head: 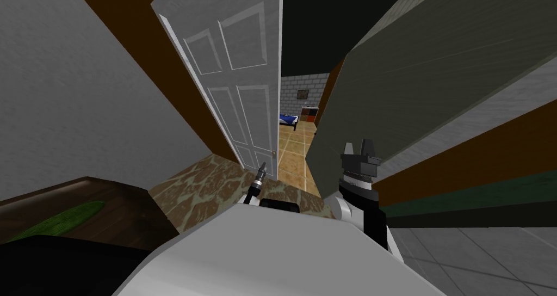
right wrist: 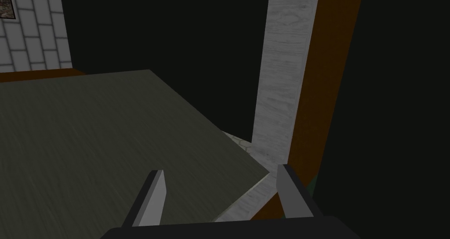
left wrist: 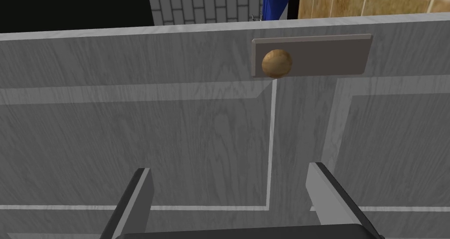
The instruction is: Push the door open
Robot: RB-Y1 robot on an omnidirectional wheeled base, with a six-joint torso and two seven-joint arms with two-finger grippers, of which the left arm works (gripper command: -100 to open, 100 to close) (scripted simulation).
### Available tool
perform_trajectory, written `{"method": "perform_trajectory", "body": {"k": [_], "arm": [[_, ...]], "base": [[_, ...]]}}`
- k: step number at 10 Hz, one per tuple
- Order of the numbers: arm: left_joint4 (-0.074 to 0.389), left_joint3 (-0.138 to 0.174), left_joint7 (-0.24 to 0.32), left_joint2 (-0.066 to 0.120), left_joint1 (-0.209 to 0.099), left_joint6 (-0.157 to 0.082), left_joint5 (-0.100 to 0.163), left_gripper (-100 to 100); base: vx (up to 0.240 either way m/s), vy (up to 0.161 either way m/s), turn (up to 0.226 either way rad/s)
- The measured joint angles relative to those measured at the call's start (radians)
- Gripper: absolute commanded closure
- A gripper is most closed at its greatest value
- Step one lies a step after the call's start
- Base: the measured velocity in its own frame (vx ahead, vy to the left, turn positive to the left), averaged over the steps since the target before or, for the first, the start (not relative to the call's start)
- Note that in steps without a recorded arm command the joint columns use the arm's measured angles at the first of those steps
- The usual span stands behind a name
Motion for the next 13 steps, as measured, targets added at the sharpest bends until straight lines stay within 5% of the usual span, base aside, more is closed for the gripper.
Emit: {"method": "perform_trajectory", "body": {"k": [9, 13], "arm": [[0.171, -0.033, 0.018, -0.02, -0.043, -0.043, 0.0, -100], [0.189, -0.027, 0.017, -0.011, -0.049, -0.054, 0.002, -100]], "base": [[0.072, 0.038, -0.042], [0.164, -0.031, -0.024]]}}
